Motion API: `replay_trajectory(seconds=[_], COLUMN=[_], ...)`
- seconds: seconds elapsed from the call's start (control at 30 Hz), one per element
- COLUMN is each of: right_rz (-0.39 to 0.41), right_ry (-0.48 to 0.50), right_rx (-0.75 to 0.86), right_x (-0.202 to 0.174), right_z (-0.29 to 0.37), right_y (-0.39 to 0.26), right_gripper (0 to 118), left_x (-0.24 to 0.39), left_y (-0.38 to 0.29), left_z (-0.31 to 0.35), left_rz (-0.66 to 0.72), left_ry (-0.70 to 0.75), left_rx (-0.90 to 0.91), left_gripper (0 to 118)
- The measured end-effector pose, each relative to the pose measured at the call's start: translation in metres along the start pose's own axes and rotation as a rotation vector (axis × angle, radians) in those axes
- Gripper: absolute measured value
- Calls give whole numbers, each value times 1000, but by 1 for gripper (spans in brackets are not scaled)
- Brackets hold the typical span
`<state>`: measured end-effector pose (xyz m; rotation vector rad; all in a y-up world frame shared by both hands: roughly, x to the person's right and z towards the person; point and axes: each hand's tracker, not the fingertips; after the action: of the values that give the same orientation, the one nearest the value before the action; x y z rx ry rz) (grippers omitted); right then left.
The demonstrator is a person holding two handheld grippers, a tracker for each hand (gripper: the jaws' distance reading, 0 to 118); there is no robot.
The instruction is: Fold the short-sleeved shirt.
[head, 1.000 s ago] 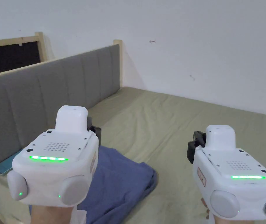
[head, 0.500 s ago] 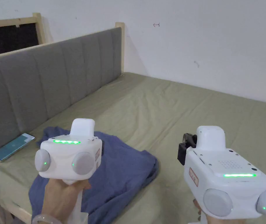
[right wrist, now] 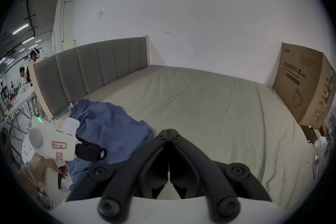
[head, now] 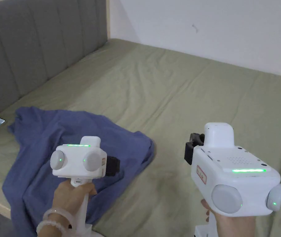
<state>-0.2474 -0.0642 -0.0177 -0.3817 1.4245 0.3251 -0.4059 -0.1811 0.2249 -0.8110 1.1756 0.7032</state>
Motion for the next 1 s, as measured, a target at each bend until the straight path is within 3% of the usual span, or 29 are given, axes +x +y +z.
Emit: replay_trajectory(seconds=[0.1,0.17,0.3,0.33,0.4,0.43,0.53,0.63,0.83,1.0], right_rz=[-11,-16,-28,-36,-46,-49,-49,-50,-108,-150], right_ry=[-1,-5,-17,-18,-19,-21,-27,-42,-62,-82], right_rx=[-25,-38,-54,-57,-61,-62,-61,-55,-26,3], right_x=[2,3,7,8,9,10,15,22,40,56], right_z=[-7,-10,-13,-12,-11,-9,-3,3,20,37], right_y=[-4,-5,-8,-9,-10,-11,-11,-10,-6,-3], right_gripper=[0,0,0,0,0,0,0,0,0,0], left_x=[1,1,-4,-7,-16,-25,-36,-32,-26,-11], left_y=[-5,-5,3,6,9,9,7,10,35,63], left_z=[-25,-18,-17,-18,-17,-19,-9,2,54,110], left_rz=[6,7,5,12,48,149,281,210,202,223], left_ry=[-1,13,48,52,131,13,-40,-43,-83,-211], left_rx=[-59,-22,7,7,6,-16,-10,-9,53,199], left_gripper=[106,92,32,0,0,0,0,0,0,0])
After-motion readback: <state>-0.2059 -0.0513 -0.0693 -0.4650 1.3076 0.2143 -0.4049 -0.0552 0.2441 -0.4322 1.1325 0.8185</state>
